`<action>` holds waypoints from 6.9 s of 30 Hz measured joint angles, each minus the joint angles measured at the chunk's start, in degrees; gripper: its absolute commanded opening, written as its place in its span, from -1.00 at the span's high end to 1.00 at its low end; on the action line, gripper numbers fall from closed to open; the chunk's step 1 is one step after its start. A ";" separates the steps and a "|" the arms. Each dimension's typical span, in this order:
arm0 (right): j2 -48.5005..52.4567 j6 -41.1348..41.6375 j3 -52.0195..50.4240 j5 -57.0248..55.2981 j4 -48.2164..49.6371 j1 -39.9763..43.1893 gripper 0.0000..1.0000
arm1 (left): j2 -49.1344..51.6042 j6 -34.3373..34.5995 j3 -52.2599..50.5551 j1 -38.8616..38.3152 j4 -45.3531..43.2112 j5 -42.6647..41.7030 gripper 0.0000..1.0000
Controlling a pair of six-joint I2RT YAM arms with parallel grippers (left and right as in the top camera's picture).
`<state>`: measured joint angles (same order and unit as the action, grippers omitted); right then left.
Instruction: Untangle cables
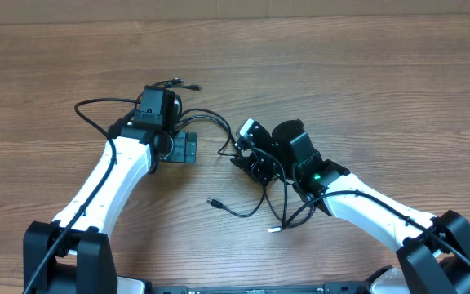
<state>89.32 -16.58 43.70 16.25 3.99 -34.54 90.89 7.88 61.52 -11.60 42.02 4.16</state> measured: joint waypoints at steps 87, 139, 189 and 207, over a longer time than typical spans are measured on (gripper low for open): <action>-36.28 -25.86 28.09 -59.30 14.21 6.93 0.92 | 0.00 -0.42 -0.09 0.02 0.00 0.20 -0.99; 1.14 15.78 28.28 -40.06 -22.34 82.14 0.93 | 0.00 -0.42 -0.09 0.00 0.00 0.20 -0.99; 9.07 24.11 28.28 -12.24 -42.38 89.59 -1.00 | 0.00 -0.42 -0.09 0.00 -0.02 0.22 -1.00; -13.64 27.96 28.28 -9.05 -46.25 86.95 -1.00 | 0.00 -0.42 -0.09 0.00 0.00 0.20 -1.00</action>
<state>75.68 11.38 71.99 7.20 -42.26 52.40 90.89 7.46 61.43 -11.60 42.02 4.36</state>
